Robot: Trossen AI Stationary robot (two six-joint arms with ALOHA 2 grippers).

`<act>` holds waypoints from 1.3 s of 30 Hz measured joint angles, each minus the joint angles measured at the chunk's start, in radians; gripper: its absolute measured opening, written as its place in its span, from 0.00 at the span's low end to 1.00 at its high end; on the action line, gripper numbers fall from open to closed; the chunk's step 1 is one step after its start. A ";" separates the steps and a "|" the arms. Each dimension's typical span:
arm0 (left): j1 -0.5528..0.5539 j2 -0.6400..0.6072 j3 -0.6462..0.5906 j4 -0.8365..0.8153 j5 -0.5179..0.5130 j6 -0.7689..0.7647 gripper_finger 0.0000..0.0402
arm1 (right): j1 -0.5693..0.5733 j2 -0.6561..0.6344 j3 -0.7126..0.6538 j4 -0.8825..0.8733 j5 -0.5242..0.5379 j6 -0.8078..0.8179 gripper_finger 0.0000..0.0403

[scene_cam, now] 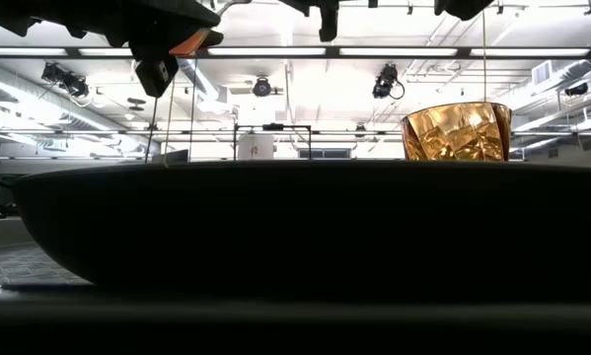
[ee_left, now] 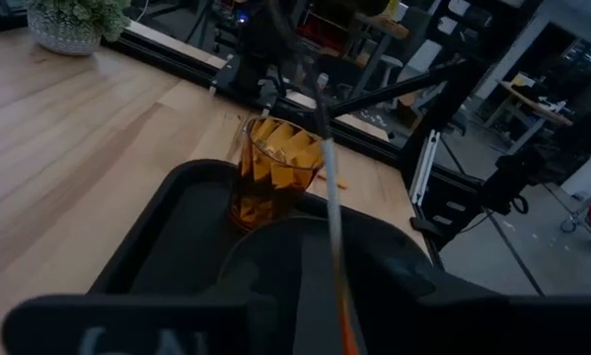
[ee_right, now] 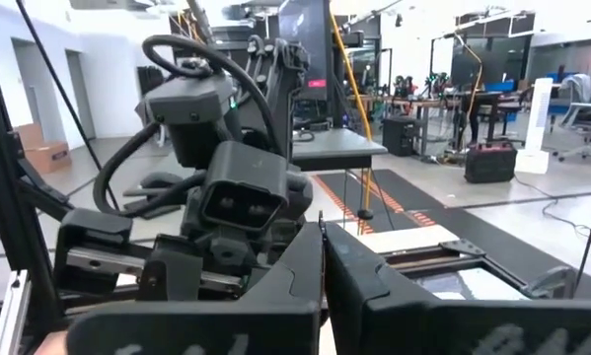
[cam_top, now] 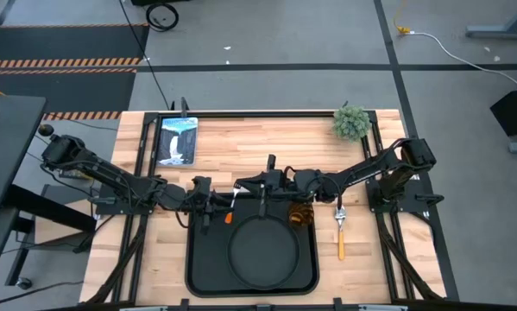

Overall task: Pick and place plate/cup/fork/spoon on tray
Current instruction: Put the orange fork on the black serving tray to the left of the black plate

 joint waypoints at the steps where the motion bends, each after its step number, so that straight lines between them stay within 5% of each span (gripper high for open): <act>1: 0.000 0.000 0.000 0.000 0.000 0.002 0.19 | 0.000 0.000 0.000 -0.003 0.000 0.000 0.02; 9: 0.000 0.000 0.000 -0.001 -0.001 0.018 0.03 | 0.000 -0.001 0.000 -0.011 -0.003 -0.031 0.02; 17: 0.000 0.000 0.000 -0.002 -0.002 0.015 0.02 | 0.002 -0.001 0.000 -0.009 -0.005 -0.040 0.06; 31: -0.005 0.000 0.000 0.001 -0.009 0.016 0.02 | 0.034 -0.009 0.000 -0.078 0.016 -0.022 0.37; 39: -0.144 -0.001 -0.033 -0.110 -0.105 -0.178 0.02 | 0.092 -0.097 0.000 -0.326 0.016 0.040 0.48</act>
